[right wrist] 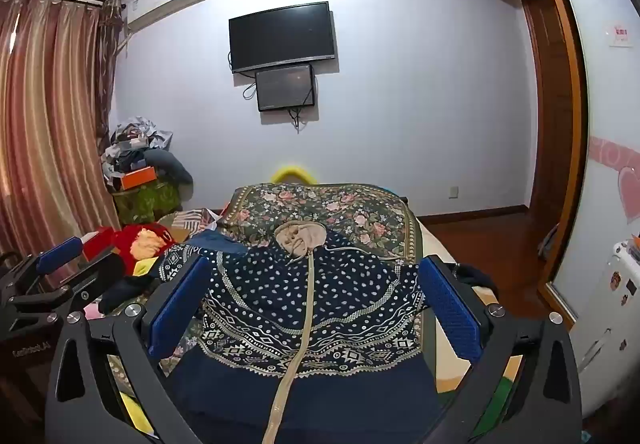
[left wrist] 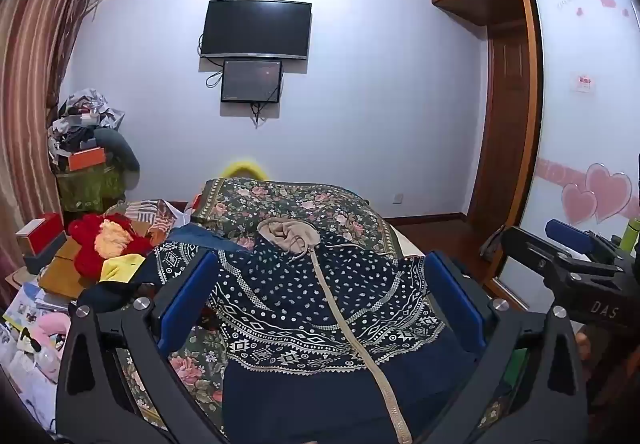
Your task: Fold large clothes
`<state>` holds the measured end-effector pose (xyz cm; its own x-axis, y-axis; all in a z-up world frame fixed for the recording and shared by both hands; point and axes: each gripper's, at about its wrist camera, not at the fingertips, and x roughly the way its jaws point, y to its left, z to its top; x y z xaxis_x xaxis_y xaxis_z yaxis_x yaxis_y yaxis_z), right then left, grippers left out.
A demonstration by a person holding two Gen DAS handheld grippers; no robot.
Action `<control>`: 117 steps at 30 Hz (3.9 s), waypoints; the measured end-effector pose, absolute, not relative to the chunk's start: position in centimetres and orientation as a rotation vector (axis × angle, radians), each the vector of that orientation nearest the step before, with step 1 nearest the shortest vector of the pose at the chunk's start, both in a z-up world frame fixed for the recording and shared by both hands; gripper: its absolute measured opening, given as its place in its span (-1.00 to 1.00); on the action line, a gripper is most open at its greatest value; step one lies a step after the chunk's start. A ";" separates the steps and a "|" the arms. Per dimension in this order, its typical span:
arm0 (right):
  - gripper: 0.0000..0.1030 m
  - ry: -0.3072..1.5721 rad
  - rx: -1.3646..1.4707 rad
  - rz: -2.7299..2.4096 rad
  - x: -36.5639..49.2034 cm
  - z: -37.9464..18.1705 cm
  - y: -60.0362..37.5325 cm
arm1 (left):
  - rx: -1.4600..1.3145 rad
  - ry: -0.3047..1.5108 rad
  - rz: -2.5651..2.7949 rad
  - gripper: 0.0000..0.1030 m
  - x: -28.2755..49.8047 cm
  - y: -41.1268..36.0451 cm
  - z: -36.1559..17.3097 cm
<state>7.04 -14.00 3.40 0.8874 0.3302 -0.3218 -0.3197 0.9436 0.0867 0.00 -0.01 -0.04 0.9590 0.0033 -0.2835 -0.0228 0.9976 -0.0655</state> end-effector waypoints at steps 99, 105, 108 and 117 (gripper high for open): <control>1.00 0.404 0.010 0.328 9.0 2.3 -13.0 | -0.080 0.331 0.076 1.00 2.4 2.3 -1.7; 1.00 0.460 -0.006 0.323 11.7 1.1 -12.0 | -0.091 0.363 0.111 1.00 5.2 4.5 -2.7; 1.00 0.494 -0.022 0.319 13.5 0.3 -11.2 | -0.115 0.386 0.134 1.00 7.1 6.5 -3.4; 1.00 0.628 -0.067 0.269 20.2 -3.6 -8.8 | -0.204 0.467 0.271 1.00 13.2 14.2 -7.0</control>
